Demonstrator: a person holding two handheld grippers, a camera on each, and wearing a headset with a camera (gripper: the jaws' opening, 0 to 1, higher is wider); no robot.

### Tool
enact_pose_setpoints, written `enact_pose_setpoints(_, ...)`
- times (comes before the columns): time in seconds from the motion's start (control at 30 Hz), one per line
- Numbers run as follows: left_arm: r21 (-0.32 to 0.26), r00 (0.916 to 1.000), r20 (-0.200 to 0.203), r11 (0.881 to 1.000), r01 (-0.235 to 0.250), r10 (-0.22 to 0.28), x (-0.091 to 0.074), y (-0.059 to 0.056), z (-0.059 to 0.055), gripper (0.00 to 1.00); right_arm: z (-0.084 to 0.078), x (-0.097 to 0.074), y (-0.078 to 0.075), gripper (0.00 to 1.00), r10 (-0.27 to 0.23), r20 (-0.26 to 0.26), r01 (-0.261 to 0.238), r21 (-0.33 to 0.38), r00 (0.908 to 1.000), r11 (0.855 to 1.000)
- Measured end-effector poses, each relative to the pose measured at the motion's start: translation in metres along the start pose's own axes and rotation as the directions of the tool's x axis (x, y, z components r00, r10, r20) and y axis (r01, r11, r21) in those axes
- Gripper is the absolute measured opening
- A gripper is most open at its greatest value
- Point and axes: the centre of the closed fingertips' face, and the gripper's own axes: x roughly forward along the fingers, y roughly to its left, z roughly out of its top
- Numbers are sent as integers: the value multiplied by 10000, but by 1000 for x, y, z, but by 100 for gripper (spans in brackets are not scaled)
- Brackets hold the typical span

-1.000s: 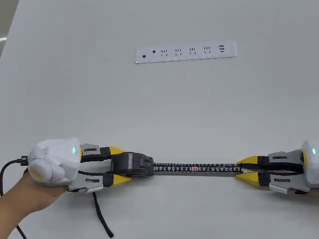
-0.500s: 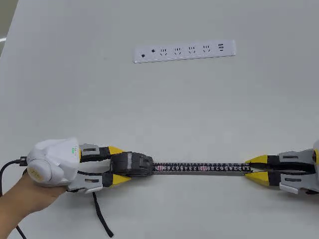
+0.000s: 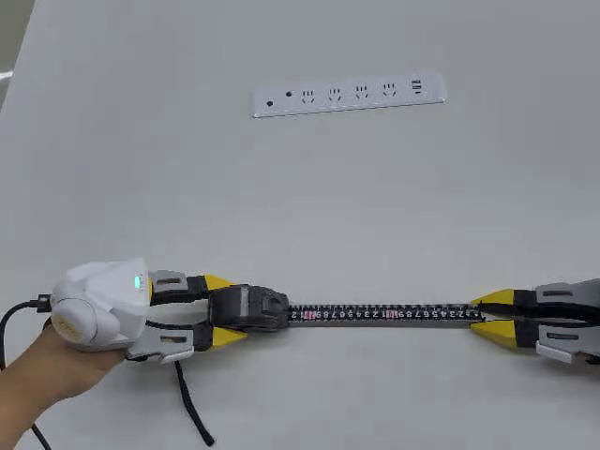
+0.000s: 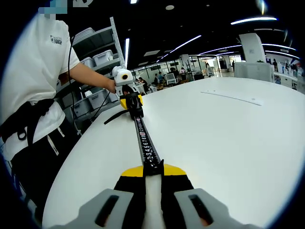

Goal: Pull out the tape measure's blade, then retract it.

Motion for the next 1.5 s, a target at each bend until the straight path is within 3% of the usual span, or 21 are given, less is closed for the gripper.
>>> enact_pose_setpoints(1.17, 50, 10000, 10, 10000, -2, 2, 0, 0, 0, 30, -1, -2, 2, 11, -119, 15, 119, -138, 9999, 9998)
enact_pose_setpoints(1.5, -21, 10000, 29, 10000, -8, 8, 1, 0, -1, 30, 3, -2, -1, 16, -257, 269, 255, 69, 9993, 9996)
